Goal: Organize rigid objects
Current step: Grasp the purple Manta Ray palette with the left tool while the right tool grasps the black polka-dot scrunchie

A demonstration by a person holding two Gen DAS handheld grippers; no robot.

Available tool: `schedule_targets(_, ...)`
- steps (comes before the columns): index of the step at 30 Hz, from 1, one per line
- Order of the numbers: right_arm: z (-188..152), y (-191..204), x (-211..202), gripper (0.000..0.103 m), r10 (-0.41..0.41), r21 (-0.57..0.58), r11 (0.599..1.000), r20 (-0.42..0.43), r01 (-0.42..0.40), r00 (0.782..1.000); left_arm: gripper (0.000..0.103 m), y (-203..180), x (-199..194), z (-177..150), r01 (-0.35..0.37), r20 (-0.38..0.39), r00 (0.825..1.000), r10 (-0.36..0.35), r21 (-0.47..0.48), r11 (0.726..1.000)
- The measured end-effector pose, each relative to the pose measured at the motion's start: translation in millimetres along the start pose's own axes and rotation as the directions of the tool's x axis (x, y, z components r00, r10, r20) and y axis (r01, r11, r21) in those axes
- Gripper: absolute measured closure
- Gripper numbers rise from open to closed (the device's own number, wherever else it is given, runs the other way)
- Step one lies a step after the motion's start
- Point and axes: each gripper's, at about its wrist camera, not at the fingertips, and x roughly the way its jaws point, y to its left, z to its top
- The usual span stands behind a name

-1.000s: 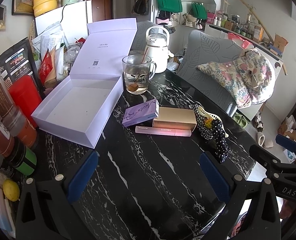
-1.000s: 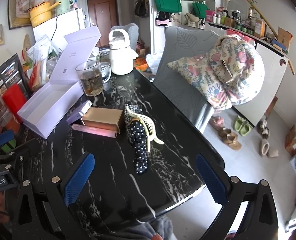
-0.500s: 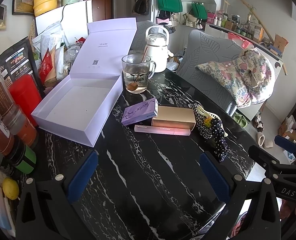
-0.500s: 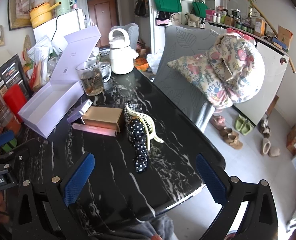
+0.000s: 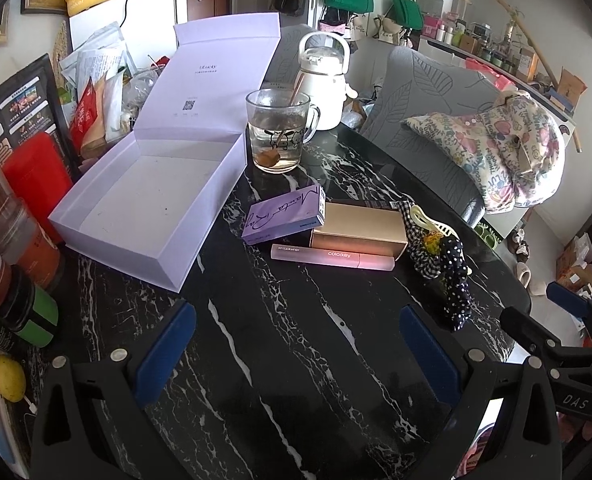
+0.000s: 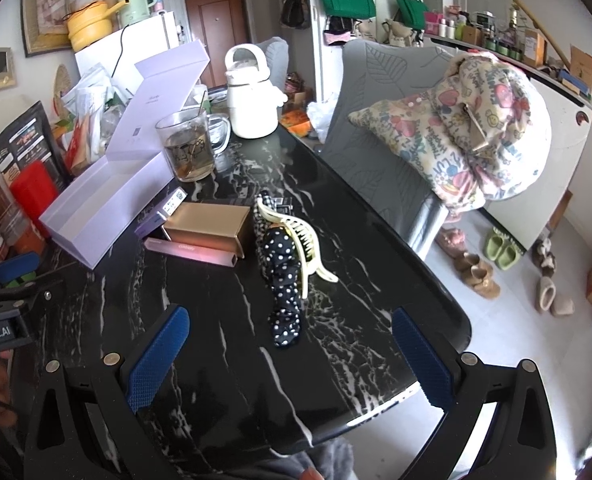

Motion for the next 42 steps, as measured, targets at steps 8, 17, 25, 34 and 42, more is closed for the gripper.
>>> schedule_targets(8, 8.3, -9.5, 21.8, 0.0, 0.024, -0.005, 1.0, -0.026, -0.025, 0.999, 0.0, 4.2, 23.3, 17.4, 0.036, -0.036, 0.999, -0.037, -0.013, 0.999)
schedule_targets(17, 20.7, -16.3, 48.7, 0.0, 0.055, 0.001, 0.998, -0.059, -0.055, 0.997, 0.0, 7.4, 49.6, 37.4, 0.045, -0.072, 0.996, -0.046, -0.012, 0.999)
schedule_targets(25, 27.9, -17.1, 68.3, 0.0, 0.101, 0.001, 0.995, -0.087, -0.101, 0.991, 0.0, 13.0, 74.9, 54.7, 0.108, -0.092, 0.989, -0.112, -0.047, 0.993)
schedule_targets(34, 35.0, -22.1, 86.2, 0.0, 0.123, 0.026, 0.992, -0.113, -0.121, 0.986, 0.0, 14.6, 108.2, 71.4, 0.187, -0.137, 0.972, -0.192, -0.055, 0.981)
schedule_targets(42, 41.6, -19.0, 95.3, 0.0, 0.118, 0.006, 0.993, -0.115, -0.118, 0.986, 0.0, 25.8, 138.0, 78.9, 0.2, -0.195, 0.957, -0.214, -0.091, 0.976)
